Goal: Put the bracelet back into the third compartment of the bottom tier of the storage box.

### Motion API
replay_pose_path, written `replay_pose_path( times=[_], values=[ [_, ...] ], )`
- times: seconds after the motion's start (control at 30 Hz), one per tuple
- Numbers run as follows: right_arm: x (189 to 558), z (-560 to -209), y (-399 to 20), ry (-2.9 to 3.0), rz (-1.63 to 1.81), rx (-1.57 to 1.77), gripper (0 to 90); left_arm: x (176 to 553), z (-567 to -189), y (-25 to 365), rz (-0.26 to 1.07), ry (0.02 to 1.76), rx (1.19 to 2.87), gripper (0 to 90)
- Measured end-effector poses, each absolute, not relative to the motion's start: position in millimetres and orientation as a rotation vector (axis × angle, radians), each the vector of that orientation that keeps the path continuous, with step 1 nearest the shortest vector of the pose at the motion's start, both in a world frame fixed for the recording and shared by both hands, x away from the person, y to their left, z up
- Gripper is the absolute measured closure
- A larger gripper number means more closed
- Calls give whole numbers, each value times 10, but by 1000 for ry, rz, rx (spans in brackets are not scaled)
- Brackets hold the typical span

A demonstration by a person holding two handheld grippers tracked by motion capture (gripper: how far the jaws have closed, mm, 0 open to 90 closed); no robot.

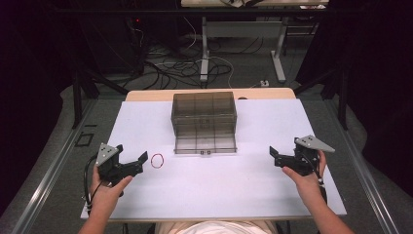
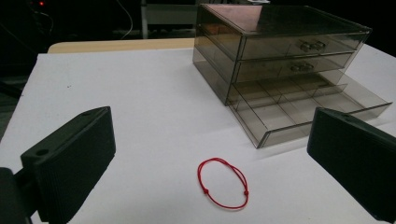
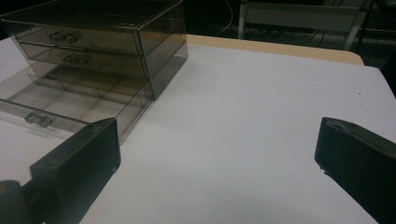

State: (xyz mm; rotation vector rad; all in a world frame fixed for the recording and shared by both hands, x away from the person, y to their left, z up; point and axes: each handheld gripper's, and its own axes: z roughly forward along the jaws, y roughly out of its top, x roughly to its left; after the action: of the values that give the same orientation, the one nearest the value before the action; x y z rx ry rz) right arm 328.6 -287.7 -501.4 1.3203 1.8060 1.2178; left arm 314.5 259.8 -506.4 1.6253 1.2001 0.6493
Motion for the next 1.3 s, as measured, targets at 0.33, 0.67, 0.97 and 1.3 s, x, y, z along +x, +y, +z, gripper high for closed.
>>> replay_pose_path(
  times=[0.33, 0.67, 0.97, 1.3],
  values=[
    [3282, -5017, -2872, 1799, 1226, 1307, 17, 3149, -5017, 2571, 665, 1226, 1625, 25],
    [3274, -5013, -2849, 1800, 1230, 1294, 32, 3198, -4954, 2524, 660, 1249, 1646, 73],
    [3286, -5024, -2844, 1807, 1233, 1291, 47, 3252, -4911, 2484, 656, 1261, 1667, 159],
    [3286, -5028, -2848, 1821, 1229, 1301, 65, 3359, -4890, 2475, 632, 1304, 1678, 193]
  ],
)
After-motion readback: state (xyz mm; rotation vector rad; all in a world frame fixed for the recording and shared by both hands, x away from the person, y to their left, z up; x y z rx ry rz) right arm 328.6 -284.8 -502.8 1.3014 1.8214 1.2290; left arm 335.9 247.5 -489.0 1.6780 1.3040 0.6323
